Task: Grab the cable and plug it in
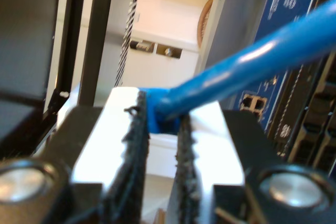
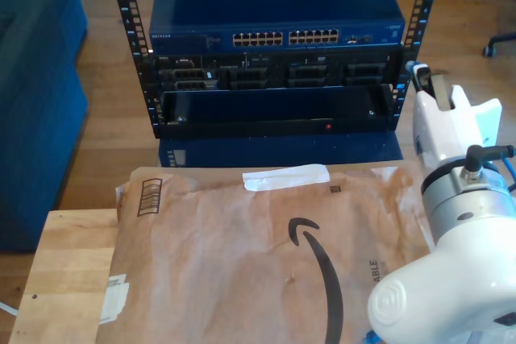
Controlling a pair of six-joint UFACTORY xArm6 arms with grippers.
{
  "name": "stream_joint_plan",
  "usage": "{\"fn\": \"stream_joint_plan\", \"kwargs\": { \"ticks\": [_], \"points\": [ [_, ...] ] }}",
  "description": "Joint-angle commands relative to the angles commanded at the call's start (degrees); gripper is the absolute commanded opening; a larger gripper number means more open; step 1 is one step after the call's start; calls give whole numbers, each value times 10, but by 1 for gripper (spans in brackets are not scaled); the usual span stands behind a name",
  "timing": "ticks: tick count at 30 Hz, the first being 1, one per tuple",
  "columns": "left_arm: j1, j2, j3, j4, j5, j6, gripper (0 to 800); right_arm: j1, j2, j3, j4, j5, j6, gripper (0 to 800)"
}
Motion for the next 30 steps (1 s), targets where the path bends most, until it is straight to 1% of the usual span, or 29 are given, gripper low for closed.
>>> {"fn": "stream_joint_plan", "kwargs": {
  "ticks": [2, 4, 9, 11, 13, 15, 17, 19, 21, 24, 26, 30],
  "points": [
    [24, 0, 7, 21, -25, 17, 800, 5, 4, -3, 4, -6, -2, 47],
    [51, 0, 14, 38, -66, 40, 800, 9, 5, -7, 12, -7, -11, 45],
    [122, 0, 63, 39, -191, 104, 800, 28, 7, -22, 48, -7, -31, 28],
    [164, 0, 72, 38, -221, 124, 800, 33, 7, -25, 61, -7, -40, 26],
    [181, 0, 74, 35, -235, 131, 800, 47, 11, -34, 75, -8, -46, 19],
    [184, -1, 73, 34, -234, 133, 800, 81, 34, -49, 99, -19, -46, 10],
    [195, -1, 74, 34, -236, 135, 800, 118, 73, -85, 123, -45, -47, 6],
    [212, -7, 74, 33, -236, 136, 800, 144, 119, -122, 147, -59, -47, 6],
    [230, -8, 74, 33, -237, 139, 800, 159, 161, -154, 159, -62, -54, 4],
    [263, -9, 73, 20, -237, 155, 800, 166, 201, -194, 178, -62, -54, 4],
    [283, -9, 74, 13, -238, 163, 800, 167, 214, -203, 196, -62, -55, 4],
    [282, -9, 80, -4, -237, 164, 800, 166, 211, -202, 197, -61, -55, 4]
  ]
}}
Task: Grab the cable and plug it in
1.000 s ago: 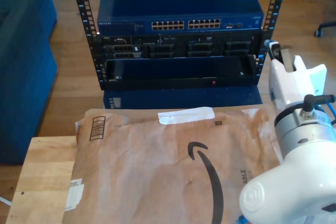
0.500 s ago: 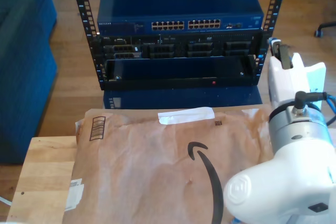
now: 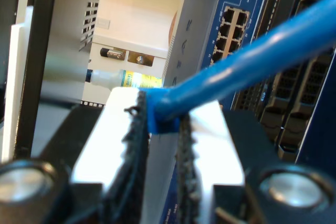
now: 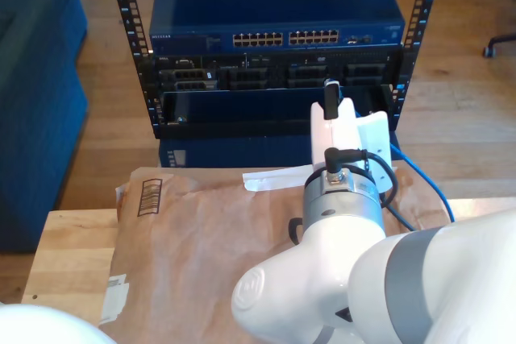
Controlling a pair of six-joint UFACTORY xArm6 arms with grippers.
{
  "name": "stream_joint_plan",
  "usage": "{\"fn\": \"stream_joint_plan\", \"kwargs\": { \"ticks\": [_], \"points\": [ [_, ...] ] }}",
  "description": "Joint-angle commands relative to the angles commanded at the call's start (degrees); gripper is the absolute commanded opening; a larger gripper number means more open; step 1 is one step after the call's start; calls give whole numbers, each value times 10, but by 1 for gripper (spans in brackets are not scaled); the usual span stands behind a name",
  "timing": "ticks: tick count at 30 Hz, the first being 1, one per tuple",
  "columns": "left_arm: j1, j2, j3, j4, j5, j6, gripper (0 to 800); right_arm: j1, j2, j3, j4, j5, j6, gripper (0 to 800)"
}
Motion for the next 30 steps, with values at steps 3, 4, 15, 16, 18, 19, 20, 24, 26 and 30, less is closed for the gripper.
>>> {"fn": "stream_joint_plan", "kwargs": {
  "ticks": [3, 4, 15, 16, 18, 19, 20, 24, 26, 30],
  "points": [
    [-4, 1, 4, -21, 0, 1, 800, 1, 4, 0, -1, 0, 0, 4],
    [-5, 2, 9, -21, 0, 2, 800, 0, 5, -2, 0, 1, 0, 4],
    [-26, -26, 69, -21, -59, 69, 800, -2, 55, -60, -1, 4, -1, 4],
    [-26, -25, 74, -21, -67, 78, 800, -2, 57, -64, -2, 4, -1, 4],
    [-25, -23, 76, -20, -70, 80, 800, -2, 61, -73, -1, 4, -11, 4],
    [-25, -22, 76, -19, -71, 80, 800, -2, 66, -75, 0, 4, -18, 4],
    [-25, -20, 77, -18, -71, 80, 800, -2, 69, -78, 0, 4, -23, 4],
    [-25, -16, 96, -17, -95, 82, 800, -3, 74, -89, 0, 3, -23, 4],
    [-25, -11, 117, -18, -129, 81, 800, -3, 75, -87, 0, 3, -23, 3],
    [-24, 10, 121, -19, -145, 90, 800, 2, 74, -84, 17, 0, -24, 0]
  ]
}}
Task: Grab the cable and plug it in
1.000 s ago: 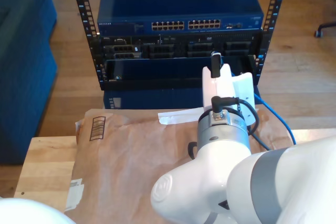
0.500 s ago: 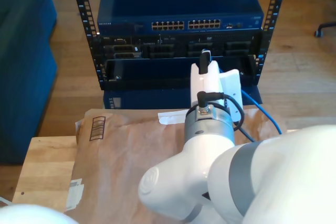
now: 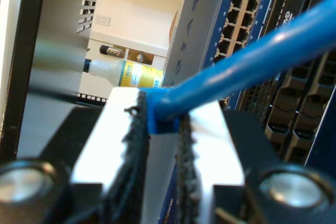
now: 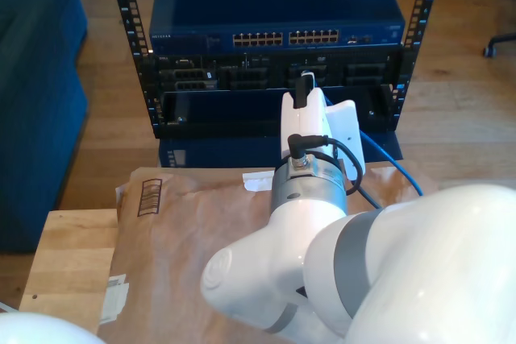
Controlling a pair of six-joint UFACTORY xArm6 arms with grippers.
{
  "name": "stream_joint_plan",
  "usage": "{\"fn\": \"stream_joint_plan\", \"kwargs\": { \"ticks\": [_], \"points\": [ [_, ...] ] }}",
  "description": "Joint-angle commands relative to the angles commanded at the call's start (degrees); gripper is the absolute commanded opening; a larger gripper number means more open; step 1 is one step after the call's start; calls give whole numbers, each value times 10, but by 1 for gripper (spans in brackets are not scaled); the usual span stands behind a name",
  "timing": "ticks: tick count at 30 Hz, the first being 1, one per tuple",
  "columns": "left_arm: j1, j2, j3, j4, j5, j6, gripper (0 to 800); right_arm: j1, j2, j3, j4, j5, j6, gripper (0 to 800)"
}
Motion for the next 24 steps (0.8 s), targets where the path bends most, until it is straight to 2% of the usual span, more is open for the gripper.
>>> {"fn": "stream_joint_plan", "kwargs": {
  "ticks": [4, 7, 11, 17, 21, 24],
  "points": [
    [0, 0, 0, 0, -1, 0, 800, 9, 11, 18, 15, 1, -21, 1],
    [0, 0, 0, 0, 0, 0, 800, -14, 37, -4, 12, 4, -22, 1],
    [0, 0, 0, 0, 0, 0, 800, -29, 100, -41, -22, 4, -21, 1],
    [0, 0, 0, 0, 0, 0, 800, -40, 117, -76, -69, 38, -22, 1],
    [0, 0, 0, 0, 0, 0, 800, -77, 155, -122, -80, 50, -22, 1],
    [0, 0, 0, 0, 0, 0, 800, -92, 195, -183, -98, 70, -23, 1]
  ]
}}
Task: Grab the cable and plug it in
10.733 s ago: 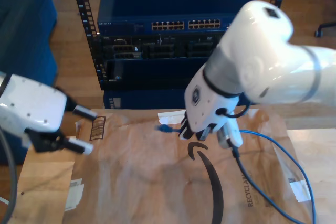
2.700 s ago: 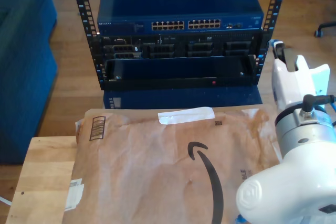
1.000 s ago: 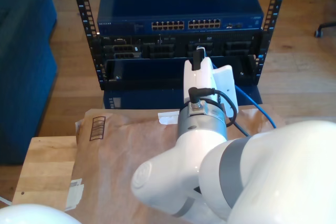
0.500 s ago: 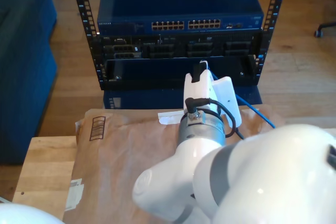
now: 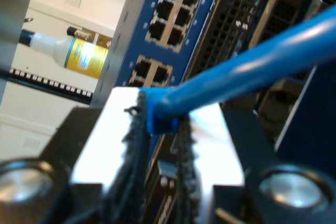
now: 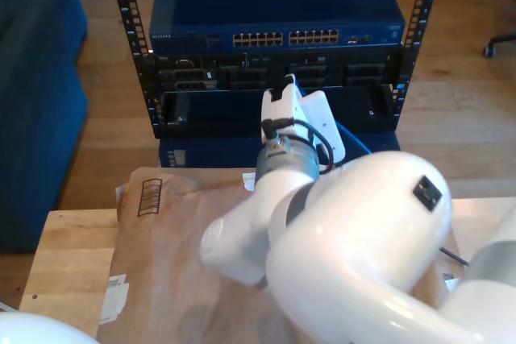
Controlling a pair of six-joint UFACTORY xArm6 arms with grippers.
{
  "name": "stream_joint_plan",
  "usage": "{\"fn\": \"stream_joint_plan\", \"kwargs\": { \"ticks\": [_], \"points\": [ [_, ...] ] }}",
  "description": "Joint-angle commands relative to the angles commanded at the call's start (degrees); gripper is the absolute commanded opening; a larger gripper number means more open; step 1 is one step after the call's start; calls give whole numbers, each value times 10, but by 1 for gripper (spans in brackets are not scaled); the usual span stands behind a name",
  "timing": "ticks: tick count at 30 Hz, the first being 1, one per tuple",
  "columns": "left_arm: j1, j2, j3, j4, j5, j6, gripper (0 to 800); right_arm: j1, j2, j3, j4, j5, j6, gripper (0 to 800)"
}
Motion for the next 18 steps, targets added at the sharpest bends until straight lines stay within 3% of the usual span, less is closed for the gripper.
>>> {"fn": "stream_joint_plan", "kwargs": {
  "ticks": [7, 18],
  "points": [
    [0, 0, 0, 0, -1, 0, 800, 0, 5, -48, 0, 24, -60, 0],
    [0, 0, 0, 0, -1, 0, 800, 2, 5, -29, 14, 22, -60, 0]
  ]
}}
